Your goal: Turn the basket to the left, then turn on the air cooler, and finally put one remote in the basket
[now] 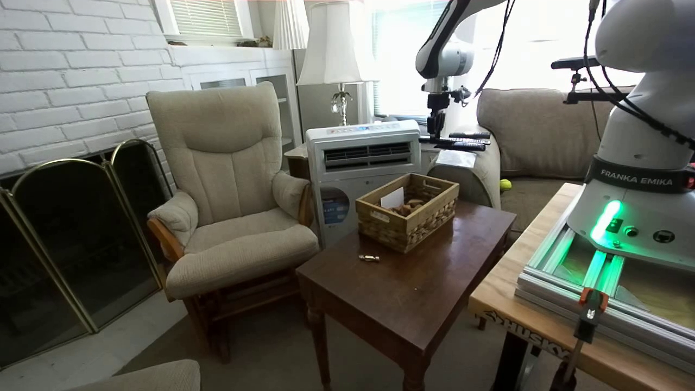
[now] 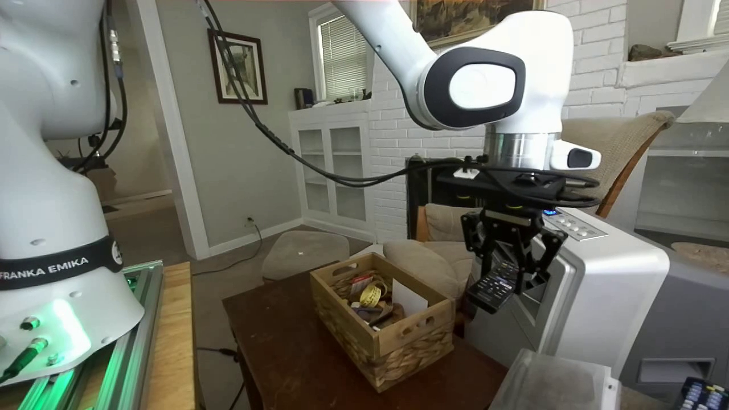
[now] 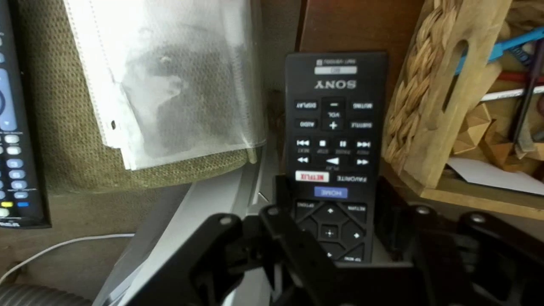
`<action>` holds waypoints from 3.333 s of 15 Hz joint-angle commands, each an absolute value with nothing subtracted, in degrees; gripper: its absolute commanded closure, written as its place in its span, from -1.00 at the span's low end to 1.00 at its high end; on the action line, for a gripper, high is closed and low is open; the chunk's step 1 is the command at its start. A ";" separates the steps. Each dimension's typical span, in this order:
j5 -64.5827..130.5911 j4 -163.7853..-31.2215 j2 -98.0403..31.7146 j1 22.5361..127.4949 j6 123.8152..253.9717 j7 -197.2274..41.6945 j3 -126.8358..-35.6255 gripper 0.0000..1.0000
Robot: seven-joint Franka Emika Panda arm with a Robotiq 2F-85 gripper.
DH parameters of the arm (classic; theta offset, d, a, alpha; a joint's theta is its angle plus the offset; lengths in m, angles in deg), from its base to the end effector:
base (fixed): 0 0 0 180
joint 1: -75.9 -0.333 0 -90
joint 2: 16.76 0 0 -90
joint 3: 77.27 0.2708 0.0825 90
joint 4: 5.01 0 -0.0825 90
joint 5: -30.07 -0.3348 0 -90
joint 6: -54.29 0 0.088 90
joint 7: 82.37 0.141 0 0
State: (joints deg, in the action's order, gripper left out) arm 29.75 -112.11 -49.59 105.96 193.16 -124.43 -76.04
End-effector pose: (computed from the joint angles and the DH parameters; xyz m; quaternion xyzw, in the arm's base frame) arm 0.5083 -0.2797 0.1702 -0.9937 -0.1114 0.0031 0.0116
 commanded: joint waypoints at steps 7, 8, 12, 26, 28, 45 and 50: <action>34.11 -122.53 -44.31 95.13 199.44 -124.94 -78.85 0.49; 35.42 -123.15 -44.22 93.52 200.37 -124.12 -79.39 0.49; 40.22 -125.13 -44.11 89.42 202.61 -124.44 -79.97 0.49; 52.11 -133.00 -43.97 86.90 215.03 -140.04 -77.85 0.49; 51.13 -134.34 -43.76 87.46 215.49 -143.39 -76.75 0.49; 52.11 -138.90 -47.81 84.01 224.96 -151.80 -77.91 0.49; 52.43 -137.72 -49.91 81.69 224.69 -150.97 -79.25 0.49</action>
